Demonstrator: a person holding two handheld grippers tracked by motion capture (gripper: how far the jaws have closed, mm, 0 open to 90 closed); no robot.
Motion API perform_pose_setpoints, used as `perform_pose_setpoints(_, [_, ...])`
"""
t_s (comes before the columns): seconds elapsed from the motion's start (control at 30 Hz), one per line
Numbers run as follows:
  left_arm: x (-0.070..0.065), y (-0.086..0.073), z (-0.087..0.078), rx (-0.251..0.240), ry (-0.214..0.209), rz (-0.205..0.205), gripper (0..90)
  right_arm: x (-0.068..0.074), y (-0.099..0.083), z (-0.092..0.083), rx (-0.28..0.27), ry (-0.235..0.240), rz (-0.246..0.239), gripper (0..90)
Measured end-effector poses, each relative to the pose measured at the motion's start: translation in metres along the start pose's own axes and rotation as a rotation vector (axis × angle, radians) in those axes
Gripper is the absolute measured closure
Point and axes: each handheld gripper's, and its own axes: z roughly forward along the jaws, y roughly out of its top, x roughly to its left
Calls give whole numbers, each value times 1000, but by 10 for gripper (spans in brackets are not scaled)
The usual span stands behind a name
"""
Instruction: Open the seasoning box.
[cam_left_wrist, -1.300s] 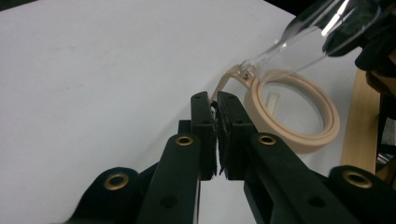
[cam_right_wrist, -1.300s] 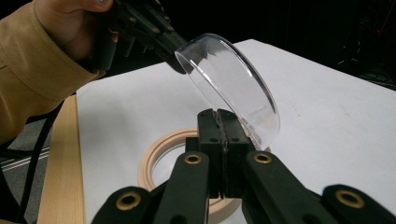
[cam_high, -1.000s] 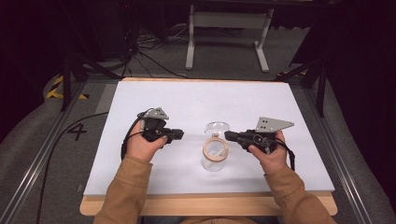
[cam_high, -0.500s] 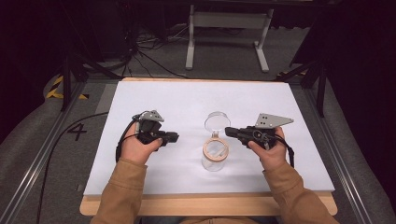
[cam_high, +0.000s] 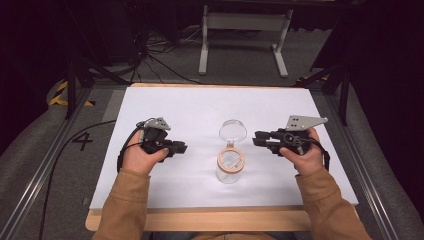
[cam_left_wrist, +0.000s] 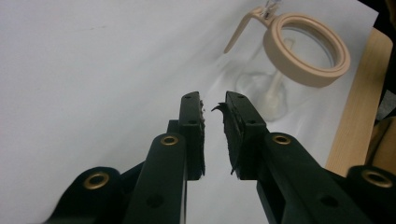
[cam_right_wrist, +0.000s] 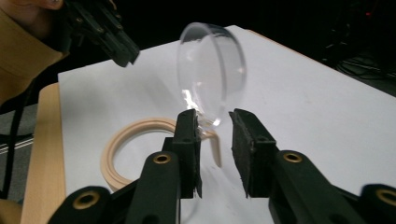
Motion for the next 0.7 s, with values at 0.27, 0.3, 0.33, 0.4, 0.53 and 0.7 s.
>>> perform_pose_setpoints(0.27, [13, -9, -13, 9, 57, -56, 737, -26, -6, -27, 44, -93, 39, 549])
perform_pose_setpoints(0.3, [15, -10, -13, 12, 70, -68, 731, -28, -7, -28, 50, -102, 44, 540])
perform_pose_setpoints(0.33, [18, -11, -13, 16, 84, -77, 729, -31, -9, -30, 62, -112, 55, 534])
perform_pose_setpoints(0.4, [23, -14, -13, 24, 102, -88, 727, -37, -13, -33, 76, -149, 76, 513])
perform_pose_setpoints(0.53, [31, -18, -11, 34, 130, -104, 727, -47, -22, -34, 125, -190, 99, 492])
perform_pose_setpoints(0.7, [44, -27, -4, 43, 141, -128, 711, -64, -39, -31, 198, -234, 143, 473])
